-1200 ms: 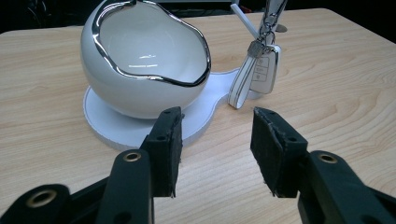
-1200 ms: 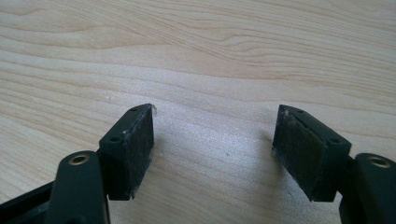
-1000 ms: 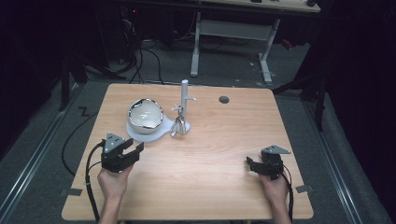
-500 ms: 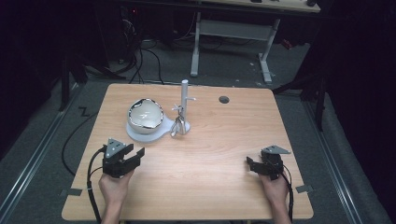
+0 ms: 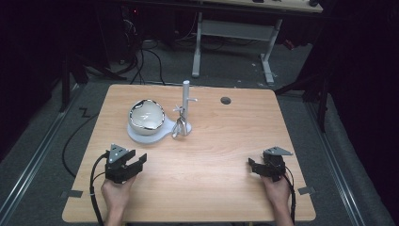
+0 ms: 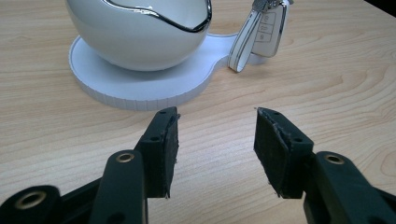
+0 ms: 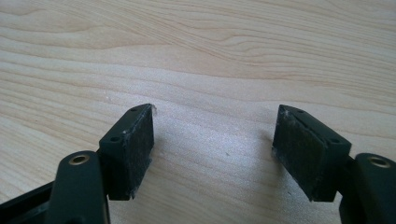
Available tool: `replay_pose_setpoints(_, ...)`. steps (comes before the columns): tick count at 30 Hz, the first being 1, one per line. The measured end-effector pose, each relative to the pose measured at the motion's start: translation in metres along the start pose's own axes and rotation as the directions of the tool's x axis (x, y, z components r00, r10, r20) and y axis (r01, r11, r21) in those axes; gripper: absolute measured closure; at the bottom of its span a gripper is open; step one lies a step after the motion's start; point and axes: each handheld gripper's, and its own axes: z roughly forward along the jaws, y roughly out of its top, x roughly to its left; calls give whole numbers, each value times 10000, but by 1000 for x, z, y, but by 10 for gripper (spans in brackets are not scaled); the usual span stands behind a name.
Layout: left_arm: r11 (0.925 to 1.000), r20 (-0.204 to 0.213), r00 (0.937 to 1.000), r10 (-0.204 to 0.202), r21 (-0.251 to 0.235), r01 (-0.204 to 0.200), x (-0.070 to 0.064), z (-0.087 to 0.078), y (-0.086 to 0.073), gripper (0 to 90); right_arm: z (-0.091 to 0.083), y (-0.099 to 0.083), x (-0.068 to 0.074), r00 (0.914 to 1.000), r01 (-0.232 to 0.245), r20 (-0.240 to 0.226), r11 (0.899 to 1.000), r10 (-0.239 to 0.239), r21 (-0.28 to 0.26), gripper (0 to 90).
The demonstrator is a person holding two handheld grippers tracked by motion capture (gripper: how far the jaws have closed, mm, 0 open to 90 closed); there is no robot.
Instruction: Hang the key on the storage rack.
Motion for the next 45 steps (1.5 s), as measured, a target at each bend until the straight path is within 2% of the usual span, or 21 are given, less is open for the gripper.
replay_pose_setpoints(7,9998,-19,10000,-84,207,84,1,5,-6,489,0,0,0,10000,0,1,10000,0,-1,292)
replay_pose_setpoints(21,9974,-330,9993,-155,694,178,4,20,-18,461,0,0,0,10000,-3,1,10000,3,0,292)
replay_pose_setpoints(32,9948,-740,9972,75,1020,1,2,31,-24,429,0,0,0,10000,-8,5,10000,8,2,292)
replay_pose_setpoints(38,9956,-1025,9947,96,935,1,2,33,-27,419,0,0,0,10000,-5,4,10000,5,1,292)
replay_pose_setpoints(45,9937,-1273,9915,254,1112,-112,2,37,-31,408,0,0,0,10000,-12,6,10000,12,3,292)
